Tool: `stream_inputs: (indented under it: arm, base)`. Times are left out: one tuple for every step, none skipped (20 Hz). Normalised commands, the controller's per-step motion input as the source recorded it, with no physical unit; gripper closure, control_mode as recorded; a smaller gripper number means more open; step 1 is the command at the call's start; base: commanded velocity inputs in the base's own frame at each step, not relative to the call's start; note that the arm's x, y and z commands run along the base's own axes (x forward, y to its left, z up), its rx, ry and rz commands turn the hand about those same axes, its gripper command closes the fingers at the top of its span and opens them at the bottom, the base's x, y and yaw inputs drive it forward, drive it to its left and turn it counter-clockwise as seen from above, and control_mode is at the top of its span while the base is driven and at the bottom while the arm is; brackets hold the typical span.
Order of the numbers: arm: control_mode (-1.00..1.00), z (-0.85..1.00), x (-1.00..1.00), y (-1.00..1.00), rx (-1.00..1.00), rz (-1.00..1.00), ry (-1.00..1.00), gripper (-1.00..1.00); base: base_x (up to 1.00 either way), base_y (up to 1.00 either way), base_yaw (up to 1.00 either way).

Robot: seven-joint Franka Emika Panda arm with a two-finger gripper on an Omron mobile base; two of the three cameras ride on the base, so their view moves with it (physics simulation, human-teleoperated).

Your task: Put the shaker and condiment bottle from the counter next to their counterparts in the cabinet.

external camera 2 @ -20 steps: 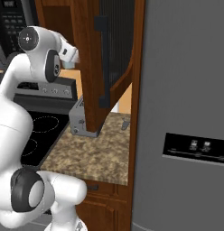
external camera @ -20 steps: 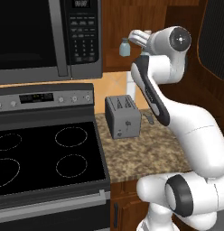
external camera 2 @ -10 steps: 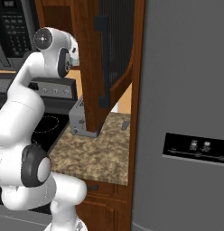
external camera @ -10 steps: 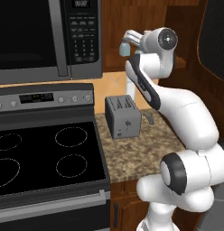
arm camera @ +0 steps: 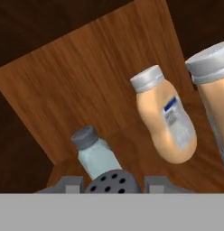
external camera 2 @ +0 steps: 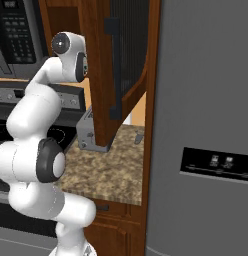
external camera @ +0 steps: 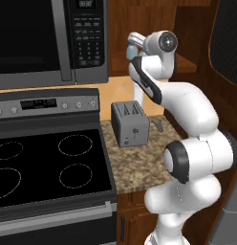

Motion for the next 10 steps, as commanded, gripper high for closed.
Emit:
stream_inputs:
  arm:
    - [-1.0,0.0,0.64,-0.03,0.0,-0.01,0.0,1.0]
    - [-1.0,0.0,0.65,-0.02,0.0,-0.01,0.0,1.0]
    - [-1.0,0.0,0.64,0.0,0.0,-0.01,0.0,1.0]
    - [-1.0,0.0,0.59,0.0,0.0,-0.01,0.0,1.0]
    - [-1.0,-0.04,0.54,0.0,0.0,-0.01,0.0,1.0]
    - [-1.0,-0.09,0.5,0.0,0.0,-0.02,0.0,1.0]
    - [-1.0,-0.11,0.48,0.0,0.0,-0.02,0.0,1.0]
    - [-1.0,-0.12,0.44,0.0,0.0,-0.02,0.0,1.0]
    - [-1.0,-0.14,0.41,0.0,0.0,-0.02,0.01,1.0]
    - [-1.0,-0.15,0.36,0.0,0.0,-0.02,0.02,1.0]
  base:
    - [0.0,0.0,0.0]
    - [0.0,0.0,0.0]
    - [0.0,0.0,0.0]
    - [0.0,0.0,0.0]
    - [0.0,0.0,0.0]
    - [0.0,0.0,0.0]
    - [0.0,0.0,0.0]
    - [0.0,0.0,0.0]
    - [0.0,0.0,0.0]
    - [0.0,0.0,0.0]
